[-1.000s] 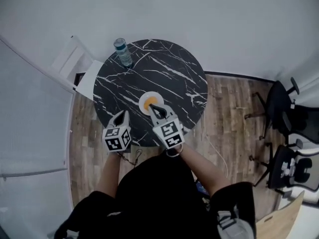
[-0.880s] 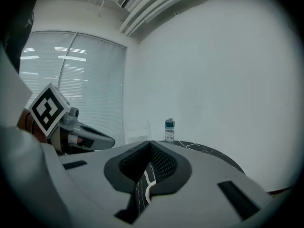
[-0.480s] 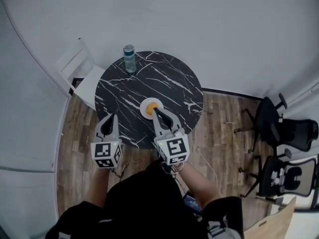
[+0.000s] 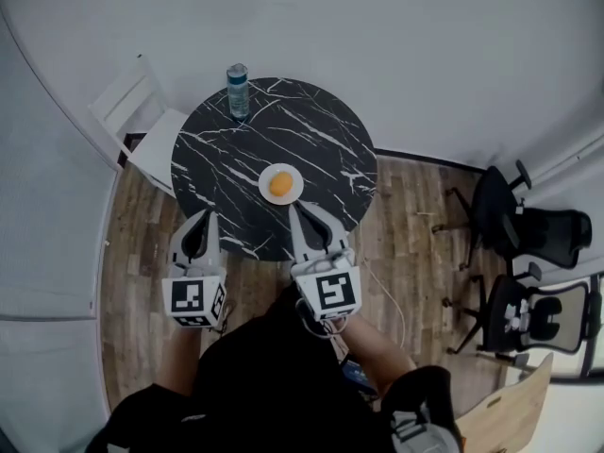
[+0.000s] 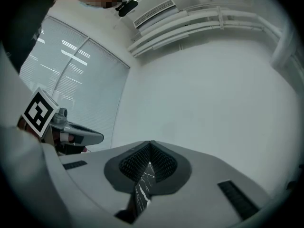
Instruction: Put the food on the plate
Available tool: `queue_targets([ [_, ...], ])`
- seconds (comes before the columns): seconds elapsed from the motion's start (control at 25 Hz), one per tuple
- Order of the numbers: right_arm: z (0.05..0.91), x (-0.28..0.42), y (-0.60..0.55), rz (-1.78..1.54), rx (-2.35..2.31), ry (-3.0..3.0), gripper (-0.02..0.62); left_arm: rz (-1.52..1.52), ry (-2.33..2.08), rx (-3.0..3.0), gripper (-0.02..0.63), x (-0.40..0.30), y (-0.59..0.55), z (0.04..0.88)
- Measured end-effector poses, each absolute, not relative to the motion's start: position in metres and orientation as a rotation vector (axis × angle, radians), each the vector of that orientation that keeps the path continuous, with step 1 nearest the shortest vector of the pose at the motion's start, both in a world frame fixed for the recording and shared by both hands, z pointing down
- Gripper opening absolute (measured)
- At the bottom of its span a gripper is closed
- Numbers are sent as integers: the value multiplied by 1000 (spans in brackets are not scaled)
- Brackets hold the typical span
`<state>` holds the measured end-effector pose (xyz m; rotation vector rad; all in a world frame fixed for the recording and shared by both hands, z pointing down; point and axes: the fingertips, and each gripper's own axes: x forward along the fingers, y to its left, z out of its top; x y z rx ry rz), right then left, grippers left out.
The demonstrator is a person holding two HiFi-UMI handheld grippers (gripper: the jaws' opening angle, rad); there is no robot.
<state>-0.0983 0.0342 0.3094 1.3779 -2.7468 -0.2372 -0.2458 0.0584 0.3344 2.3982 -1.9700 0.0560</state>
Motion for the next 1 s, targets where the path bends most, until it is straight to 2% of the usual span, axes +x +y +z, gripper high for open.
queue_targets([
  [0.64,303,-81,18,-259,1336,-2706,-4,110,-1972,2393,0,-234,45,335],
  [1.0,315,-64,-2,-241,1244,-2699,-5,123,-1921,2426,0,-201,22,338],
])
